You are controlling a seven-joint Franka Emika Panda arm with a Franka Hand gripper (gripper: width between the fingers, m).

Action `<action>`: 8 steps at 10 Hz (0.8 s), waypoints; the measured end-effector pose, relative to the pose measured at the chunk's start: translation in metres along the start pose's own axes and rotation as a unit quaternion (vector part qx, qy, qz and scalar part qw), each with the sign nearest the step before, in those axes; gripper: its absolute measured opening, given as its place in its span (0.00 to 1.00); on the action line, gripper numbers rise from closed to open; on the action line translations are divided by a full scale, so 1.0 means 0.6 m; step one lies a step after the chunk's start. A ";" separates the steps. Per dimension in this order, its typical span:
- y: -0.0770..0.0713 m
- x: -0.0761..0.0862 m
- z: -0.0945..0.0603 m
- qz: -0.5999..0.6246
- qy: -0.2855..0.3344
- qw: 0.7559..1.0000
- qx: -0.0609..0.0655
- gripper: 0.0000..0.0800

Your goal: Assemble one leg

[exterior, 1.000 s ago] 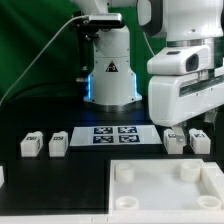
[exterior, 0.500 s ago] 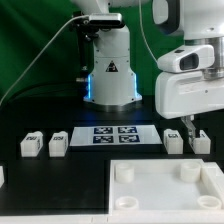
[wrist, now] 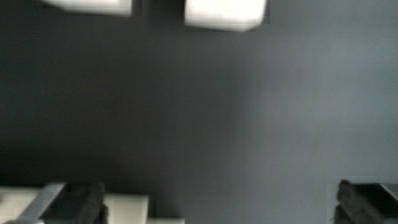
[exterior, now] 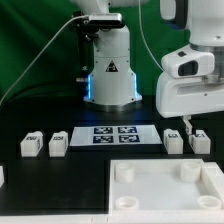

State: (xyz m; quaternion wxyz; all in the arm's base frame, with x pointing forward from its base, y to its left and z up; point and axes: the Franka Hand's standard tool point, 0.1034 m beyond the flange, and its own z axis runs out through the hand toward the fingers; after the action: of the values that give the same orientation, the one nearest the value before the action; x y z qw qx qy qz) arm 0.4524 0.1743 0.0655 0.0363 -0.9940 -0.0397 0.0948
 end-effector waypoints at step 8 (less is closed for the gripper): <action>-0.011 -0.053 0.040 0.018 -0.382 0.924 -0.024 0.81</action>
Offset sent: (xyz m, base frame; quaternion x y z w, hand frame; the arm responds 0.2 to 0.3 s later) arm -0.0215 0.0151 -0.0067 -0.0308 -0.2307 0.0426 0.9716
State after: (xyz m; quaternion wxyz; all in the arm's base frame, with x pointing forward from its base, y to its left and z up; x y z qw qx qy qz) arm 0.4162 0.1797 0.0484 -0.0067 -0.8835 -0.0348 0.4671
